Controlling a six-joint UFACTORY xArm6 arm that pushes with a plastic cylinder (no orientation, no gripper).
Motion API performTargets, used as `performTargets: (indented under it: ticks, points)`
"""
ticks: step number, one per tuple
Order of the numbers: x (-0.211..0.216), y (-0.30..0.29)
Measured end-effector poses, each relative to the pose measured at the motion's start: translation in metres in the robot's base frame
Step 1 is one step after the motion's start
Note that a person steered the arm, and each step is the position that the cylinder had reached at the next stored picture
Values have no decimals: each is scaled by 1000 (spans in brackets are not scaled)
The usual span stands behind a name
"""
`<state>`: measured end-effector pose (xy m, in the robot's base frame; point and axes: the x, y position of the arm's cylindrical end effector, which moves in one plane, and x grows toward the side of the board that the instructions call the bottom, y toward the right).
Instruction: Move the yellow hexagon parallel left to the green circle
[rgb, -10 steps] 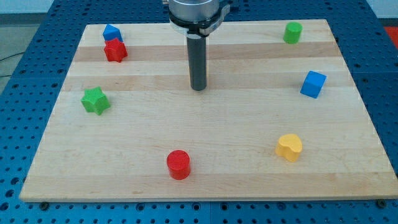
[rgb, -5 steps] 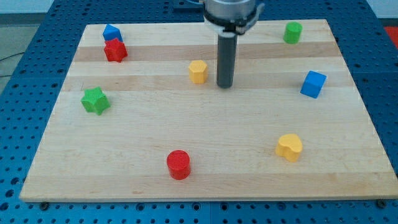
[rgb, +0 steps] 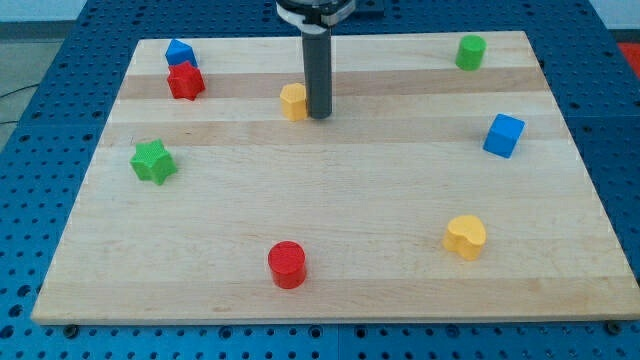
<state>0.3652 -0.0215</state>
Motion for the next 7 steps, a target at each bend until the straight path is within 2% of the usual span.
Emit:
performTargets:
  ticks: [1, 3, 4, 5, 6, 7]
  points:
    - [13, -32]
    - [-96, -8]
    - [-97, -22]
    - [-127, -55]
    - [-165, -33]
    - [-136, 5]
